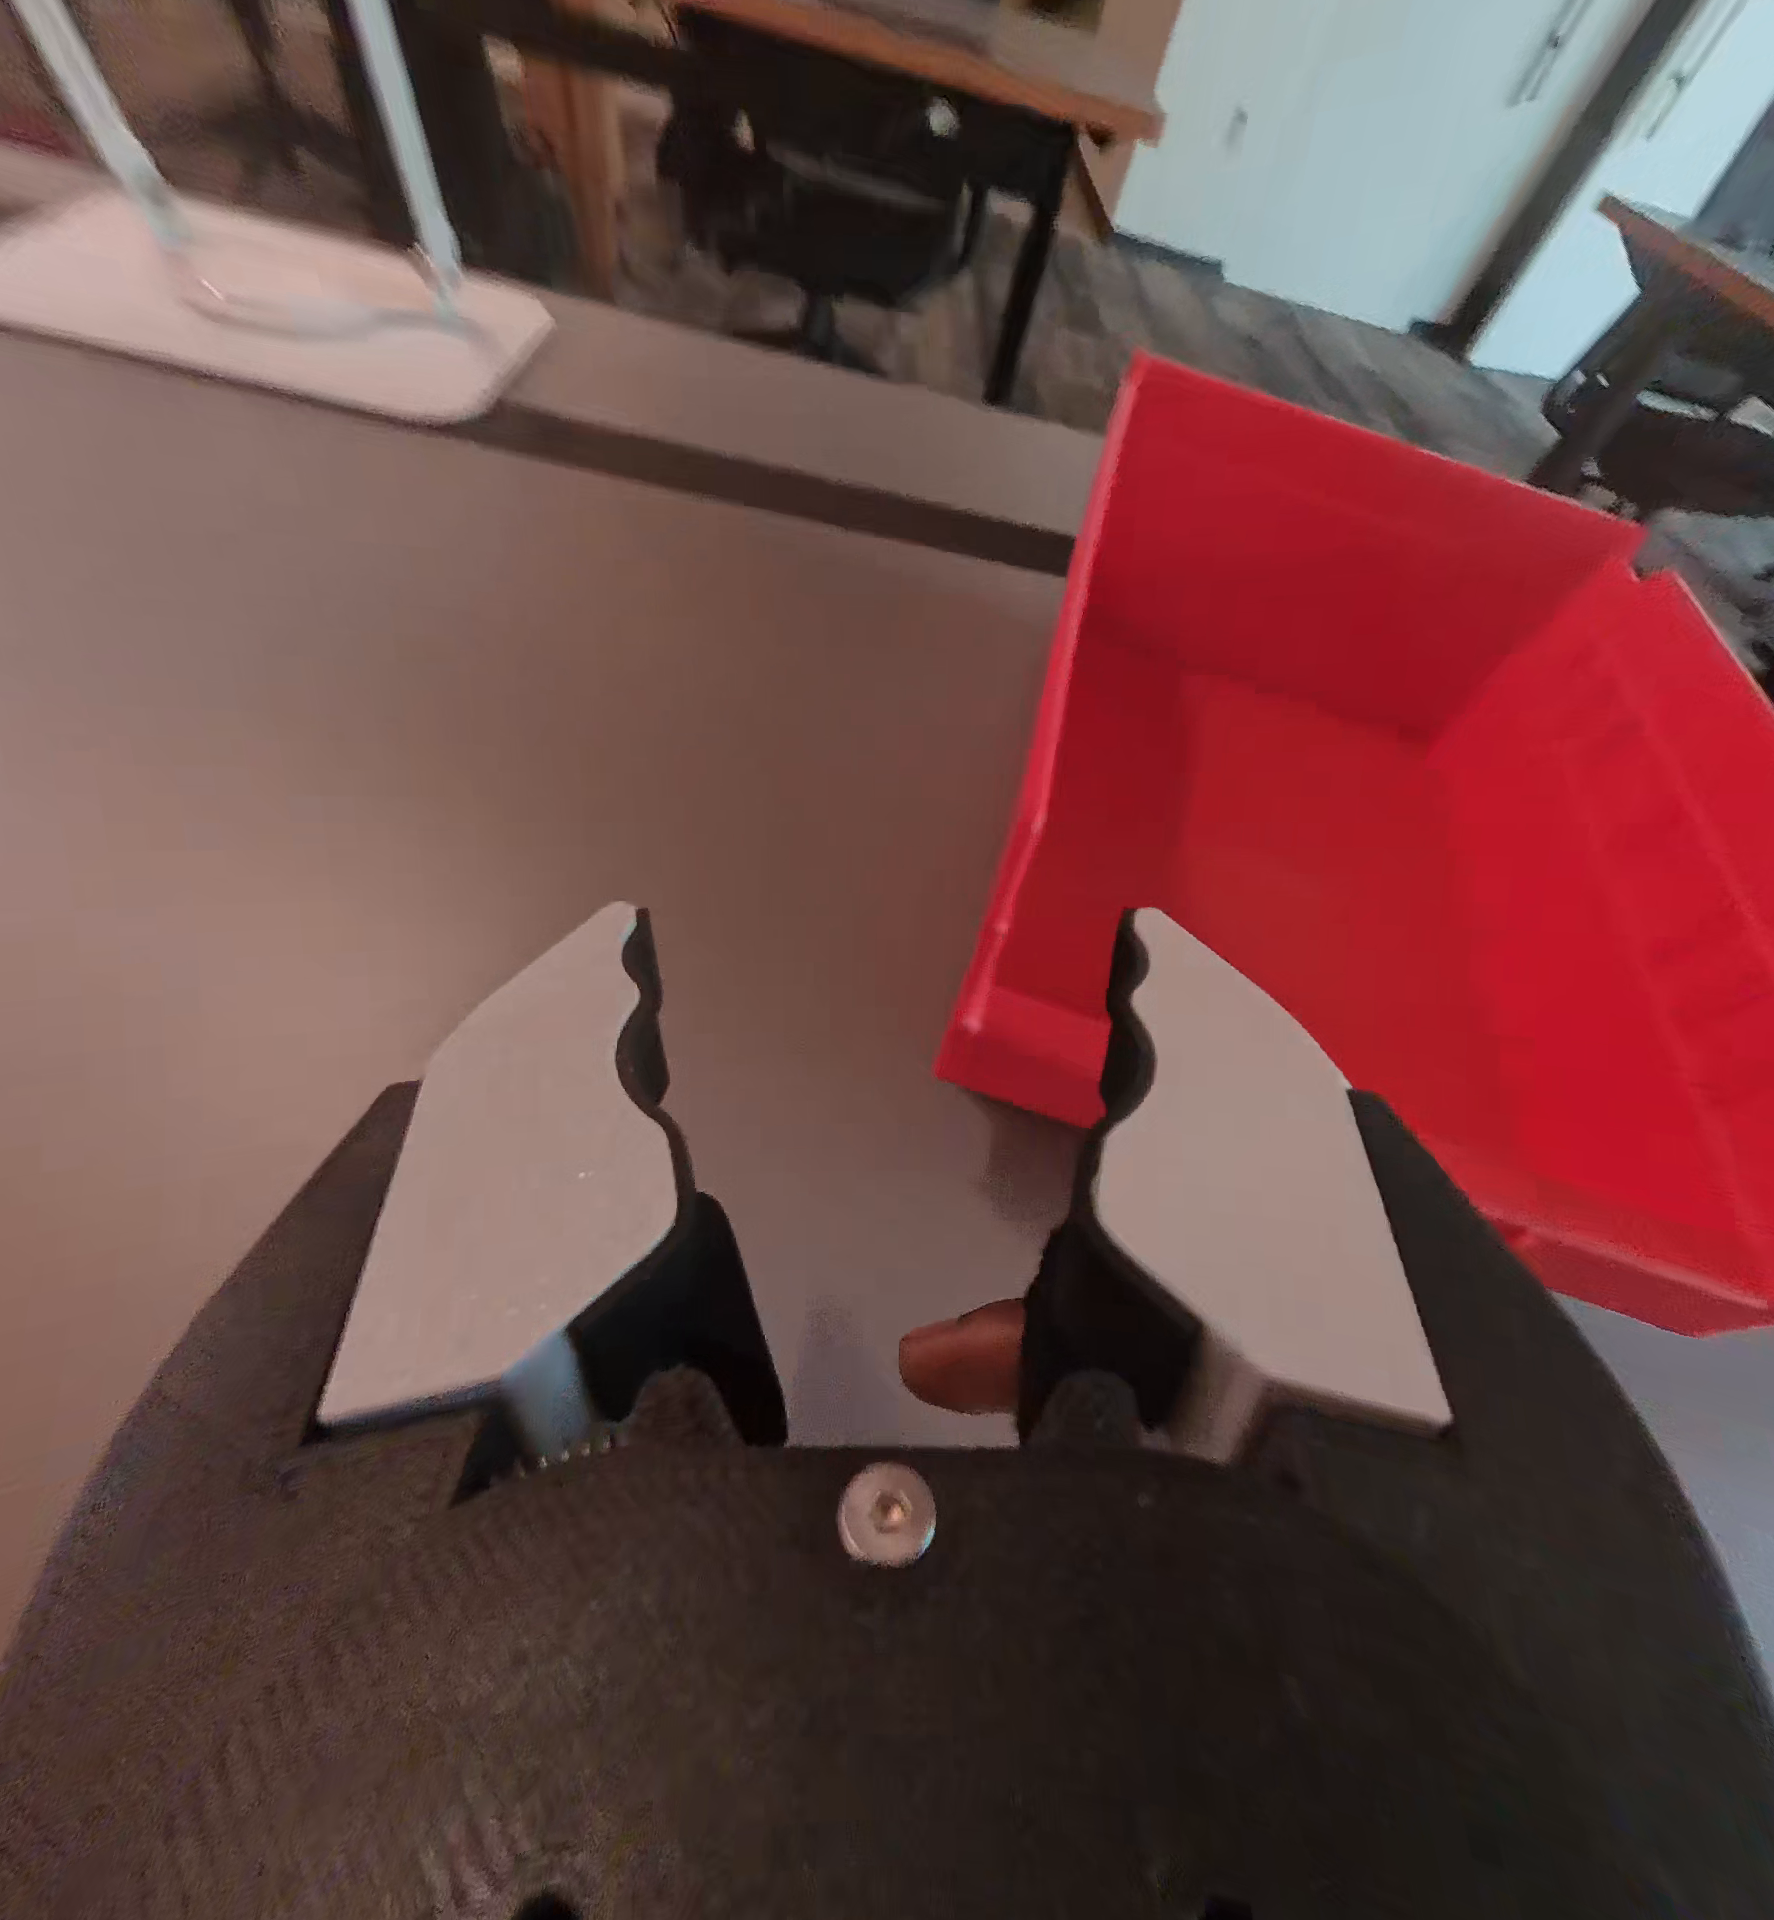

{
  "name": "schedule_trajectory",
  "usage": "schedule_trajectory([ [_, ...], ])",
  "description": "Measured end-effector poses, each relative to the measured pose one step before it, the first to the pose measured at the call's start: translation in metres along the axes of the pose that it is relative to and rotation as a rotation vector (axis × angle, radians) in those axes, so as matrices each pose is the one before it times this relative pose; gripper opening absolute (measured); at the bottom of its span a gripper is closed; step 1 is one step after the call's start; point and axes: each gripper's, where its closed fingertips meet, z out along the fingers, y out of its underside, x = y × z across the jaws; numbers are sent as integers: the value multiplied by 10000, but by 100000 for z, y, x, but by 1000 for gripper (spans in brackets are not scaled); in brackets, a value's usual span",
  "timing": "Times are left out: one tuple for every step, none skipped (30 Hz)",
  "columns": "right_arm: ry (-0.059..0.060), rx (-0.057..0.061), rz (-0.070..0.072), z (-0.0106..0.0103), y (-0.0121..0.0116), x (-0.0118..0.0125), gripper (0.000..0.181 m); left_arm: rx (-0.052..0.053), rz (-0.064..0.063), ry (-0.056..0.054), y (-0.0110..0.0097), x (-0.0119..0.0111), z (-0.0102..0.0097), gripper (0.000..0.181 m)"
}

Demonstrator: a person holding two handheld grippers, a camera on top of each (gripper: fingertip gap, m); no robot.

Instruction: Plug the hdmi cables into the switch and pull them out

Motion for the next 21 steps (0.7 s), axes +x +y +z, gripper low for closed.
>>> schedule_trajectory([
  [403,-423,-174,601,411,825,84,-330,217,-242,296,-307,604,61],
  [439,-215,-114,418,210,897,81,-183,100,-317,124,-419,427,57],
  [268,36,-24,310,-43,679,76,-73,33,-317,-21,-439,210,49],
  [23,165,132,331,-154,340,66,-48,38,-214,-57,-327,54,41],
  [-185,43,274,383,22,25,57,-41,51,-77,-26,-112,24,36],
  [-363,-160,261,419,269,-304,50,-5,65,-82,-18,-48,3,34],
  [-320,-312,160,418,519,-306,41,10,145,-170,16,-70,-32,31],
  [-87,-356,43,367,672,6,24,33,232,-276,15,-160,-112,28],
  [-150,-267,-124,118,608,-130,9,29,222,-299,35,-174,-170,22],
  [95,-57,20,-270,271,146,8,9,45,-196,101,-80,-188,22],
  [219,-100,-36,-573,315,380,7,37,-147,-94,107,-14,-235,22],
  [136,-144,-21,-643,524,344,7,65,-187,-3,110,60,-268,21],
  [84,-30,175,-730,571,279,6,66,-162,17,134,115,-296,21],
  [39,37,254,-841,590,176,5,27,-107,-28,129,138,-303,20],
  [77,26,216,-971,587,160,5,-33,-15,-77,138,166,-306,20],
  [147,-15,129,-1010,608,142,5,-51,114,-96,114,236,-287,20],
  [69,9,10,-963,556,-99,5,-23,195,-100,64,279,-227,19],
  [-16,53,-43,-873,460,-321,6,15,222,-112,32,267,-202,19],
  [-55,47,-69,-785,366,-463,6,32,225,-116,2,234,-176,19],
  [-125,-21,-136,-701,313,-583,5,28,201,-97,20,190,-166,19],
  [-180,-117,-190,-622,256,-621,5,14,140,-51,10,162,-162,19],
])
